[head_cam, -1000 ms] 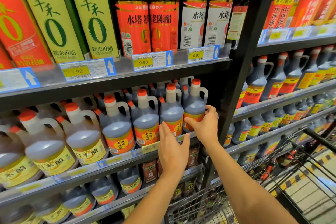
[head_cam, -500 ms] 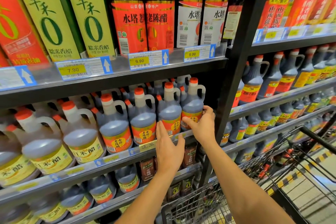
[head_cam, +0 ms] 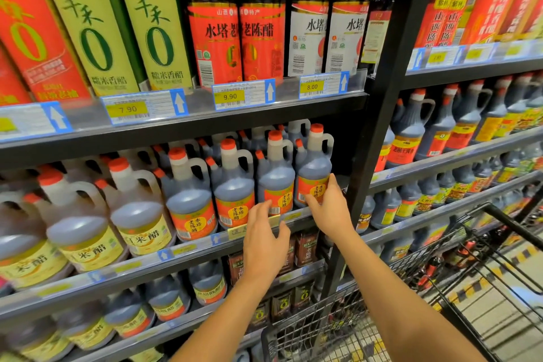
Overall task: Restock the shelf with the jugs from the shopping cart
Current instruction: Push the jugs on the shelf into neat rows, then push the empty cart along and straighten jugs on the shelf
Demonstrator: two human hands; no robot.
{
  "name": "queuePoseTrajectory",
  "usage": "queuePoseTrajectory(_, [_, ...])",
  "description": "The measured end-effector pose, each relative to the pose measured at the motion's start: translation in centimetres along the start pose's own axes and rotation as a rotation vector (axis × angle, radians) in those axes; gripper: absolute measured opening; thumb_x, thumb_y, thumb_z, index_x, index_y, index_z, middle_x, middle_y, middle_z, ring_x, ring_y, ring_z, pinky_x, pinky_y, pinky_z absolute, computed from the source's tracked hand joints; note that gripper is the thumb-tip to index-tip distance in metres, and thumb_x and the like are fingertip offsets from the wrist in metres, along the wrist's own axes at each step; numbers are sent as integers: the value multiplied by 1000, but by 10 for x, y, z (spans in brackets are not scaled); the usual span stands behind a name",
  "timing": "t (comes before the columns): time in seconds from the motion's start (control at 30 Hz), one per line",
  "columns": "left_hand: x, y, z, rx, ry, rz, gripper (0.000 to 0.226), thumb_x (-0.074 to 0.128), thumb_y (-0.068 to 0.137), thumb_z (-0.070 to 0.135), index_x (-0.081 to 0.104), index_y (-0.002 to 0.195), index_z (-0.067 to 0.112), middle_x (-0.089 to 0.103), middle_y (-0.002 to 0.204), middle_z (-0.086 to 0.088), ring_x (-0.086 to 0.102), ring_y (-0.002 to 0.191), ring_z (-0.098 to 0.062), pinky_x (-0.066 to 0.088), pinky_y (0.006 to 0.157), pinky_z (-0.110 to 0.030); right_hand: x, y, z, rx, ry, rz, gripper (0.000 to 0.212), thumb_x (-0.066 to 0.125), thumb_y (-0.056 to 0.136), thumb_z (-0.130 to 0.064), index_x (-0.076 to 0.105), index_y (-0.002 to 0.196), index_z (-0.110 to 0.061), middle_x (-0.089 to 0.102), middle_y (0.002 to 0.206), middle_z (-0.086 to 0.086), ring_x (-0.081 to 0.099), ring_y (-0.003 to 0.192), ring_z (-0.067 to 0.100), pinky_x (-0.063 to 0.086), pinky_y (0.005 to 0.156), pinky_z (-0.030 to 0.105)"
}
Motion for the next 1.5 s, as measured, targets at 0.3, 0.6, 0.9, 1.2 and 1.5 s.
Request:
queuePoseTrajectory(0.3, [-32, -52, -22, 37, 482, -219, 24, 50, 95, 25, 63, 115, 24, 65, 113, 4, 63, 101, -19, 53, 83, -37, -12, -80, -39, -306, -644, -225, 31, 54, 102, -28, 59, 129, -15, 70, 114, 8, 68, 97, 32, 56, 73, 41])
queuePoseTrajectory(0.6, [-80, -167, -26, 18, 706, -225, 14, 46, 98, 26, 57, 102, 17, 55, 86, -3, 55, 74, -24, 47, 62, -37, -18, -206, -73, -577, -798, -382, 24, 45, 104, -26, 61, 119, -14, 65, 108, 7, 65, 96, 28, 50, 76, 38])
queuePoseTrajectory(0.9, [-71, -295, 11, -75, 710, -265, 16, 43, 100, 24, 56, 108, 19, 60, 107, -4, 59, 94, -25, 50, 80, -38, -72, -318, -20, -583, -818, -534, 31, 44, 104, -32, 56, 129, -17, 65, 118, 6, 64, 105, 27, 54, 85, 39])
queuePoseTrajectory(1.2, [19, -355, 16, -194, 529, -383, 18, 47, 97, 27, 60, 107, 19, 65, 102, -2, 62, 87, -20, 49, 71, -35, -137, -350, 79, -434, -798, -585, 30, 43, 103, -30, 56, 126, -17, 64, 116, 5, 63, 107, 28, 52, 84, 38])
queuePoseTrajectory(1.5, [162, -383, 15, -300, 440, -591, 26, 51, 94, 37, 61, 112, 23, 67, 108, 0, 63, 97, -19, 52, 83, -35, -186, -340, 232, -316, -800, -782, 37, 43, 104, -38, 55, 136, -23, 66, 129, 4, 65, 114, 26, 51, 96, 38])
Point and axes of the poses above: each hand's wrist, its own y-axis towards the middle knuckle, its own x-axis out of the palm, z = x × y, the point moved 6 cm from there along y, towards the middle knuckle
